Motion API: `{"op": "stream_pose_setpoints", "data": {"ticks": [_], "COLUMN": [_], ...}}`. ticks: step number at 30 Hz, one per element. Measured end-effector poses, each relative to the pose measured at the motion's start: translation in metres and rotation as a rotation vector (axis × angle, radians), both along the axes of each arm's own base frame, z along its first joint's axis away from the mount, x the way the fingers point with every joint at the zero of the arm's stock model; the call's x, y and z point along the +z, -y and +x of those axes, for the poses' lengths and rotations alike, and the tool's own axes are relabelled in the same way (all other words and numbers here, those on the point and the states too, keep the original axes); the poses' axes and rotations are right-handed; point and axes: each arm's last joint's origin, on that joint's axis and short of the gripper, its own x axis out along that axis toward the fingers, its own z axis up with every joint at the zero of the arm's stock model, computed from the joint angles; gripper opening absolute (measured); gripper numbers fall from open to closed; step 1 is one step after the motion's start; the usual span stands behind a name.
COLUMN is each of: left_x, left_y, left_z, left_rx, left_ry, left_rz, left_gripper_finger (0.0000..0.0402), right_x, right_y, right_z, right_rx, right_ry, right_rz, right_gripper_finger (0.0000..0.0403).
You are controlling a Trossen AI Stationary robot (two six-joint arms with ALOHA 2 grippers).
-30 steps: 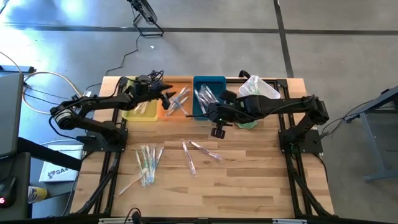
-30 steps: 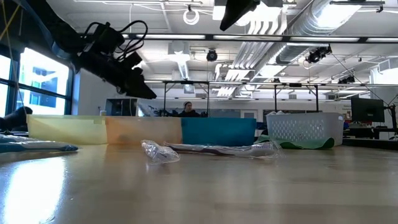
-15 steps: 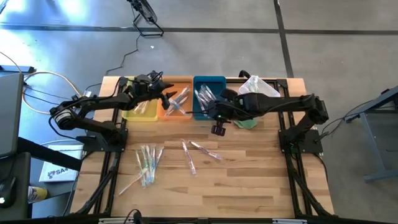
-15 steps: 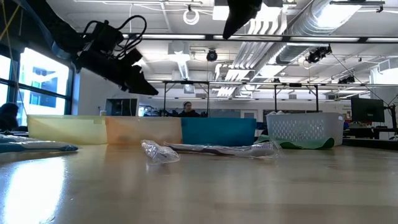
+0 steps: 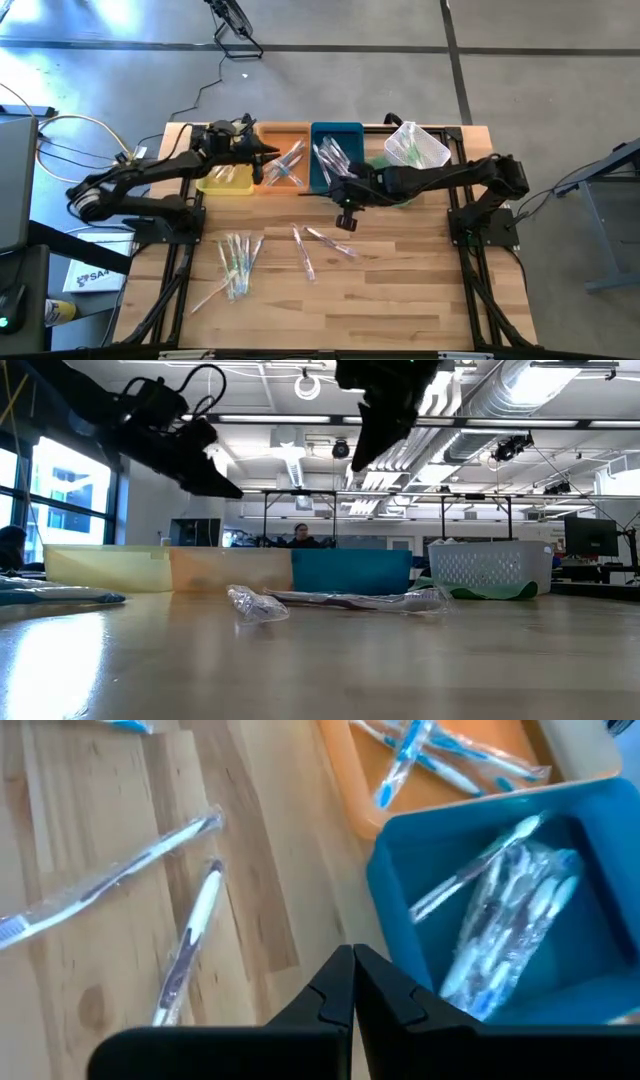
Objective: Pick & Place Toothbrushes
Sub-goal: Put the yellow toothbrush into the yellow bin
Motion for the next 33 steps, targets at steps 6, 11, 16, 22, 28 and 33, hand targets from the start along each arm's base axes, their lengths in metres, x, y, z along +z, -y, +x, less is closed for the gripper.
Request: {"op": "stream_pose_setpoints", "data": {"ticks": [6, 11, 16, 22, 28, 33], "left_x": [0.011, 0.022, 0.030, 0.028, 0.014, 0.007], "left_y": [0.040, 0.078, 0.105, 0.127, 0.149, 0.170], "left_z": [-0.023, -0.041, -0.055, -0.061, -0.057, -0.046], "left_rx": [0.000, -0.007, -0.014, -0.085, -0.159, -0.262], "left_ry": [-0.158, -0.171, -0.107, -0.119, -0.263, -0.335], "left_rz": [-0.005, -0.027, -0.078, -0.157, -0.285, -0.320], "left_gripper_finger": [0.0009, 0.0006, 0.0002, 0.0001, 0.0000, 0.0000], "right_x": [-0.035, -0.044, -0.050, -0.056, -0.061, -0.060], "right_y": [0.007, 0.014, 0.017, 0.018, 0.023, 0.027], "right_z": [-0.013, -0.023, -0.027, -0.030, -0.032, -0.032], "right_rx": [0.041, 0.090, 0.140, 0.146, 0.131, 0.119], "right_ry": [0.133, 0.336, 0.440, 0.430, 0.418, 0.419], "right_rz": [0.105, 0.166, 0.167, 0.169, 0.166, 0.161], "right_gripper_finger": [0.0002, 0.0002, 0.0002, 0.0002, 0.0002, 0.0002]}}
